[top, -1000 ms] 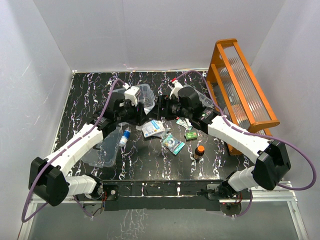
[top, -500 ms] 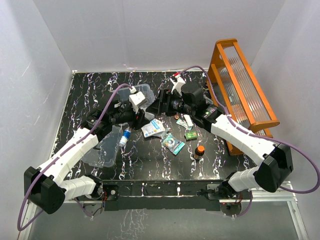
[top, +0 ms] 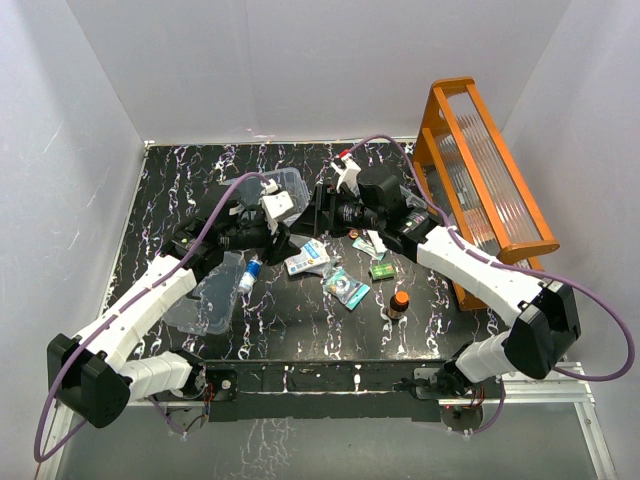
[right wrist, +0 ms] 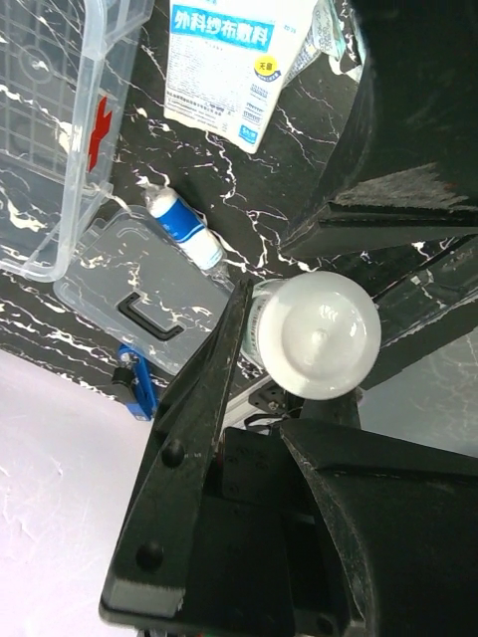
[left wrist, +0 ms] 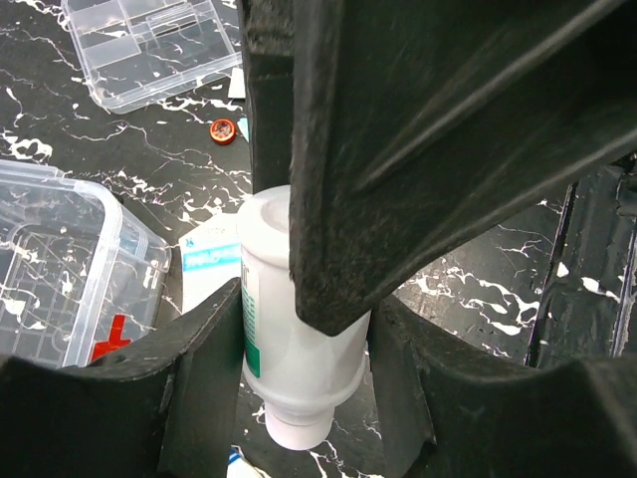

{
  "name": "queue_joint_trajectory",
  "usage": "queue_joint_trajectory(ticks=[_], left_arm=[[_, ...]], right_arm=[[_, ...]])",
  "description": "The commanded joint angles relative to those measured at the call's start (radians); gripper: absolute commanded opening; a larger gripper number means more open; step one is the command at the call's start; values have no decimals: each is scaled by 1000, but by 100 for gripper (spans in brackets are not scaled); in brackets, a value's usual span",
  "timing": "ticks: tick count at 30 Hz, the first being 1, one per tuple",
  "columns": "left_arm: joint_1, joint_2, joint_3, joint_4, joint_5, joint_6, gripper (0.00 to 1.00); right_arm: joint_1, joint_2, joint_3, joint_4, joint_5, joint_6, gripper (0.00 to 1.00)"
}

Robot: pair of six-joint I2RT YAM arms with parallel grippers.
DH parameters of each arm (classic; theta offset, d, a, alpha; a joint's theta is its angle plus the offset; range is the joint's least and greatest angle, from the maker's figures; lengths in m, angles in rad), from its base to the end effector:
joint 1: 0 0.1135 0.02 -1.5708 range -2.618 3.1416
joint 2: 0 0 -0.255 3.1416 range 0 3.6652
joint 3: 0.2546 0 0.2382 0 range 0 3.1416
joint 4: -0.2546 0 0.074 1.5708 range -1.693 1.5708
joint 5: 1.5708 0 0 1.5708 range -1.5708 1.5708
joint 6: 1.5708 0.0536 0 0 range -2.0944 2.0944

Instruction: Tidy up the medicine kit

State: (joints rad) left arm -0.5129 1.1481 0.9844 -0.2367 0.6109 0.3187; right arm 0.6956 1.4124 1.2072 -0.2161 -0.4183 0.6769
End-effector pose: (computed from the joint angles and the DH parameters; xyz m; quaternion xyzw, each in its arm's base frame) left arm 0.2125 -0.1550 0.3217 0.4731 0.6602 -0.3006 0.5000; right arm 0.2393 0.2281 0.3268 -0.1205 0.8199 0.4718 0.3010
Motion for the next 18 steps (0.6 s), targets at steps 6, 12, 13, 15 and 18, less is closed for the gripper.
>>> queue_joint_trajectory(ticks=[6,12,13,15,18], left_arm=[[-3,-46,47,25,84,21,33],[-4,-79,35,94,-16,-149,66],[-3,-90,30,116,-63,-198,73],[-4,-118,16,167,-178,-319,91],[-4,-162,-11,238,-356,-526,99]], right_arm=[[-1,24,23,45,-44,-8,52],[-1,-46,-69,222,27,27,37],[-1,-64,-83,258,58,28,37],[-1,-98,-103,321,122,10,36],[-1,-142,-130,435,216,-41,36]])
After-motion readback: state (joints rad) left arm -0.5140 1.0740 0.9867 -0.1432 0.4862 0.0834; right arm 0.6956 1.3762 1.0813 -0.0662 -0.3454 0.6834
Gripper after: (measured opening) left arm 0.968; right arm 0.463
